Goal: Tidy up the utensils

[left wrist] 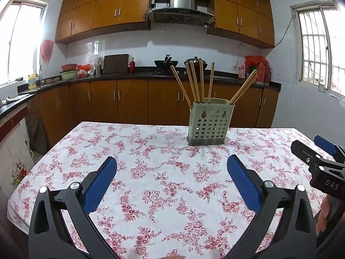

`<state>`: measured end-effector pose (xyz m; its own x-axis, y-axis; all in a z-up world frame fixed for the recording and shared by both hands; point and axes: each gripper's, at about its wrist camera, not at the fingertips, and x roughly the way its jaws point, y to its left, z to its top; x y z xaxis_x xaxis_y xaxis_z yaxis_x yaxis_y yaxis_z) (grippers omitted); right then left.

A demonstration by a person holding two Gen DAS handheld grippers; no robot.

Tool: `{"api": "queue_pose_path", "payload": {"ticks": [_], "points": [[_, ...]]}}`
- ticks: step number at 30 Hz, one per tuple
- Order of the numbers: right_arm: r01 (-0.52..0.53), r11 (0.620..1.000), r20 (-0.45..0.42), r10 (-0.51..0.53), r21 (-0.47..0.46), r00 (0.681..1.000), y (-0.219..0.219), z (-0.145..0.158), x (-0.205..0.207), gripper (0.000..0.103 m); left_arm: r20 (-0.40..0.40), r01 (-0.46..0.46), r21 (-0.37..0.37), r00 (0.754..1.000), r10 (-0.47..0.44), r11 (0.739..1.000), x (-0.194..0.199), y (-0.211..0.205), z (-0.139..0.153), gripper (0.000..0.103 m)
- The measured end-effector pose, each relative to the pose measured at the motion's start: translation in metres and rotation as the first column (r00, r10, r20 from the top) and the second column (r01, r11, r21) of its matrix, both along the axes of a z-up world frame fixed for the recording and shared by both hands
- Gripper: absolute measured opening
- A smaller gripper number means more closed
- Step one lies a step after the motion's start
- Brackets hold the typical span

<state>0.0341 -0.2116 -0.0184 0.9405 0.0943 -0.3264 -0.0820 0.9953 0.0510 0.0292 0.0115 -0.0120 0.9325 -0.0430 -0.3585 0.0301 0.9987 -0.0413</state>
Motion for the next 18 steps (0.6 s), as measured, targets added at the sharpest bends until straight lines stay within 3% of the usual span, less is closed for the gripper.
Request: {"api": "queue_pose_path", "payload": {"ticks": [18], "points": [[0.002, 1.000, 0.001, -0.002, 0.003, 1.000, -0.0007, -0.0002, 0.0002, 0.099, -0.004, 0.005, -0.002, 1.000, -0.005, 1.000, 0.0003, -0.0035, 0.0004, 0.101]]}}
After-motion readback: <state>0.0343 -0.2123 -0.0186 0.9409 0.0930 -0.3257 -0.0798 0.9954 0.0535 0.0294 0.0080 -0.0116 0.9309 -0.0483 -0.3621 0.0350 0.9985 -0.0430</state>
